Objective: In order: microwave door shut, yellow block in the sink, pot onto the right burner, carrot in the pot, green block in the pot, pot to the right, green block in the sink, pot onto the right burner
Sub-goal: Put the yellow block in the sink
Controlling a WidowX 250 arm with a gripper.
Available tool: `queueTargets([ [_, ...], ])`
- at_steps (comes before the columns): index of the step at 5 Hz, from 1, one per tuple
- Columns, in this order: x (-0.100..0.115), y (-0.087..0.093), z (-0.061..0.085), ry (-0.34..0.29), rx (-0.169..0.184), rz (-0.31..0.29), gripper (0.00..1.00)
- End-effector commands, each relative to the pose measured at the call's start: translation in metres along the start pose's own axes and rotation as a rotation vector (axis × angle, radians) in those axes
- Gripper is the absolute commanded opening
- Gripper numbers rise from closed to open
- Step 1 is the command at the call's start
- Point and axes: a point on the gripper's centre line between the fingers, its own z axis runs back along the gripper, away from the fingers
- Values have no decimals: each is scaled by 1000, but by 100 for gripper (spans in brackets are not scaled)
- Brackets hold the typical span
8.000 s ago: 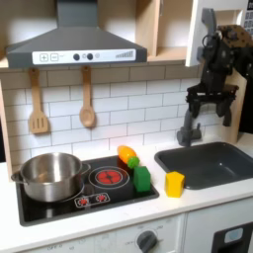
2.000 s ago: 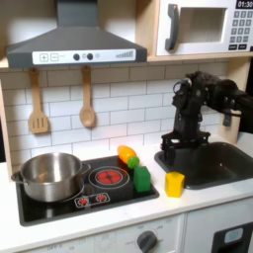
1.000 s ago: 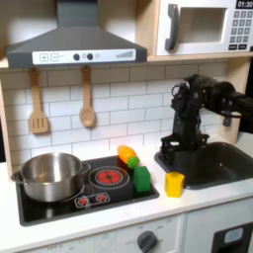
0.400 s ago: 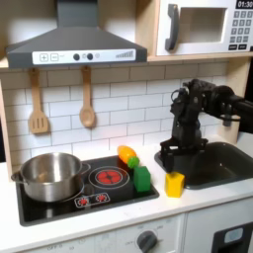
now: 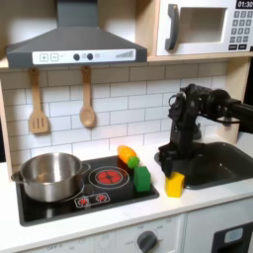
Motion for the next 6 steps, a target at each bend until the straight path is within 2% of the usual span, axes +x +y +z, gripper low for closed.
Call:
queueTargets([
  [1,5,-2,-9,4,-2,-6,100],
  [3,-2,-3,-26,44,-4,-30,100],
  [5,6,-3,-37,67,-3,-57,100],
  [6,8,-2,-42,72,-8,-43,0],
])
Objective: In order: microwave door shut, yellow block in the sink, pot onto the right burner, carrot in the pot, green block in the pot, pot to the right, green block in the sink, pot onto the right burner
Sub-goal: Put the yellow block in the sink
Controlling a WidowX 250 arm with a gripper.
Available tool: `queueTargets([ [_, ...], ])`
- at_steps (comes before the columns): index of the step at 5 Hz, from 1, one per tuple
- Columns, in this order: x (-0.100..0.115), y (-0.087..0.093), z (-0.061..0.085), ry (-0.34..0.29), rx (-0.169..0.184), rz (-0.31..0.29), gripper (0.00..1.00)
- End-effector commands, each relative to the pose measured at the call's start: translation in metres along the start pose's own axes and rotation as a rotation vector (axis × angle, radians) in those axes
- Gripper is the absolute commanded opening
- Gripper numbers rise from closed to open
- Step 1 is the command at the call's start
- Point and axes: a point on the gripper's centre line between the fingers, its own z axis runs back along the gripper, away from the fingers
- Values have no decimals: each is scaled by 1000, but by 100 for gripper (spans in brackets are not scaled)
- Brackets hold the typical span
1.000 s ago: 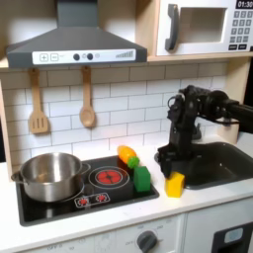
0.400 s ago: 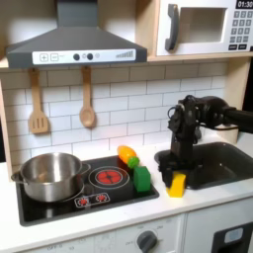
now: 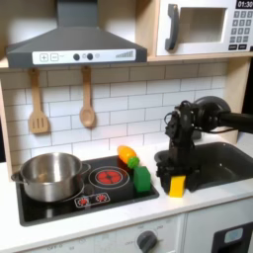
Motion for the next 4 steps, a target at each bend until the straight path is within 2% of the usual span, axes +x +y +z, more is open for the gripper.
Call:
queueTargets([
  [1,7,2,2,-17,2,5,0],
  [2,6,-1,5,-19,-3,3,0],
  [3,11,-2,19,-26,-5,-5,0],
  [4,18,-1,36,-54,18,-7,0],
])
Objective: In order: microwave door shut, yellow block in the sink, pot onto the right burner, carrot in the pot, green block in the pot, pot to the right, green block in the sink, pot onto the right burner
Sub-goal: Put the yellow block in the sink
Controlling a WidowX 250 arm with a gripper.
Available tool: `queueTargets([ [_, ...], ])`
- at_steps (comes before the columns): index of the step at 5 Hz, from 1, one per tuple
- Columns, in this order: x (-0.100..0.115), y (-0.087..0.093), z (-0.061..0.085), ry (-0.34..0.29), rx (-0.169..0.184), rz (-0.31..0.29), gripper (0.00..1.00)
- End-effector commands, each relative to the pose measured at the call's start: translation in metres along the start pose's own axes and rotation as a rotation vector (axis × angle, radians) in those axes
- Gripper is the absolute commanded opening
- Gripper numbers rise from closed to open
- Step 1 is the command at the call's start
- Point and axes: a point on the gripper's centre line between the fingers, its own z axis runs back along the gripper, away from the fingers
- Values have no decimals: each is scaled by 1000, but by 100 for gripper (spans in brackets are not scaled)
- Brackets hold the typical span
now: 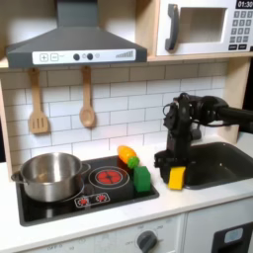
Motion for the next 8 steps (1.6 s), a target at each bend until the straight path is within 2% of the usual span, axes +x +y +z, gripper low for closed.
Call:
queueTargets([
  [1,18,-12,26,-60,-8,-45,0],
  [2,29,-32,25,-70,-36,-108,0],
  [4,39,-59,16,-53,-76,-185,0],
  [5,37,-63,11,-31,-84,-197,100],
  [7,37,-53,16,-43,-60,-167,100],
  [8,36,-36,25,-43,-26,-124,100],
])
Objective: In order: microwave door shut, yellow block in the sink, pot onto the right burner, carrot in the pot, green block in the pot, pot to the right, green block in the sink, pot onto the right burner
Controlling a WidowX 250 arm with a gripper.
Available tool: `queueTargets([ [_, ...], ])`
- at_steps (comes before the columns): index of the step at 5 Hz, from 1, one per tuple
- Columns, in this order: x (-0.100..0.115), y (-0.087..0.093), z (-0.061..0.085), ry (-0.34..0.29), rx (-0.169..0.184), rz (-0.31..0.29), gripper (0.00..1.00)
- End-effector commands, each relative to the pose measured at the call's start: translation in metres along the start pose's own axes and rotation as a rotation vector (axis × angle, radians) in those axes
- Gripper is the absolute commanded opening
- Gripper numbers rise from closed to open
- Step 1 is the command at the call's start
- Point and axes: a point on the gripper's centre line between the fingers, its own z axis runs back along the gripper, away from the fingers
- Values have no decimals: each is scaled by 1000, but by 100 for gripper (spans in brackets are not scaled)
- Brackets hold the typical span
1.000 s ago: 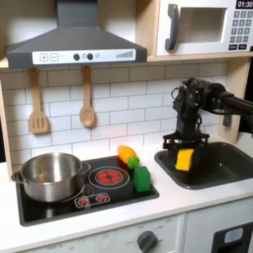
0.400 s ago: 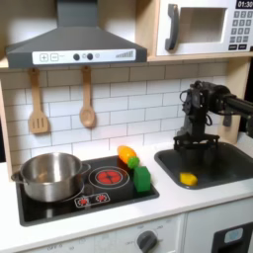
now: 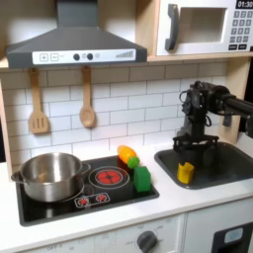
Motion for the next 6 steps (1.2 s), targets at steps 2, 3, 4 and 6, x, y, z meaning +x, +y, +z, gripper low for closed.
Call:
queueTargets([
  [2,-20,63,20,9,95,161,100],
  [3,-26,75,27,1,111,186,100],
  [4,-36,91,30,6,133,218,100],
  [6,-43,110,31,10,151,255,100],
])
